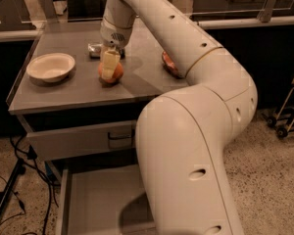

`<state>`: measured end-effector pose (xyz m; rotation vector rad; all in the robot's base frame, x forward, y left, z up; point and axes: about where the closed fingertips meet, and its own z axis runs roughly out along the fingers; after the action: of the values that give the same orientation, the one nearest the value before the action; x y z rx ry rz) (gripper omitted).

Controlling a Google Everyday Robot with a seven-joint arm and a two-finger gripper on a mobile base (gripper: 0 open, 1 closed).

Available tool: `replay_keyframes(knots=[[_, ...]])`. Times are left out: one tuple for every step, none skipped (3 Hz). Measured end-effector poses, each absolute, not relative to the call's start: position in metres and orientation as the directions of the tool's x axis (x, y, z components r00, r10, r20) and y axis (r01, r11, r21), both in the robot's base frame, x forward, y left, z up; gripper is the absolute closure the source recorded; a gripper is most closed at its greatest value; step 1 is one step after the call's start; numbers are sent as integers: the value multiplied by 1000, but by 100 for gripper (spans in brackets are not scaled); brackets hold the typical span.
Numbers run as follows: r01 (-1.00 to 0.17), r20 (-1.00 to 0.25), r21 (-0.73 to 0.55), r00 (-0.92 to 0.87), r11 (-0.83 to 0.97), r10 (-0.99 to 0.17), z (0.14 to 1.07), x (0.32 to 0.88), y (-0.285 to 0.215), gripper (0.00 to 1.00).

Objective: Pick orange from middle drawer and place on counter

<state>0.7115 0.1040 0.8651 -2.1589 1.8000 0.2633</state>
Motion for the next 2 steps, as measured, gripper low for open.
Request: replay_keyframes(knots=[[-980, -339, -123, 190, -157, -921, 865, 712, 104, 11], [-980, -339, -124, 190, -157, -921, 865, 712, 104, 0]])
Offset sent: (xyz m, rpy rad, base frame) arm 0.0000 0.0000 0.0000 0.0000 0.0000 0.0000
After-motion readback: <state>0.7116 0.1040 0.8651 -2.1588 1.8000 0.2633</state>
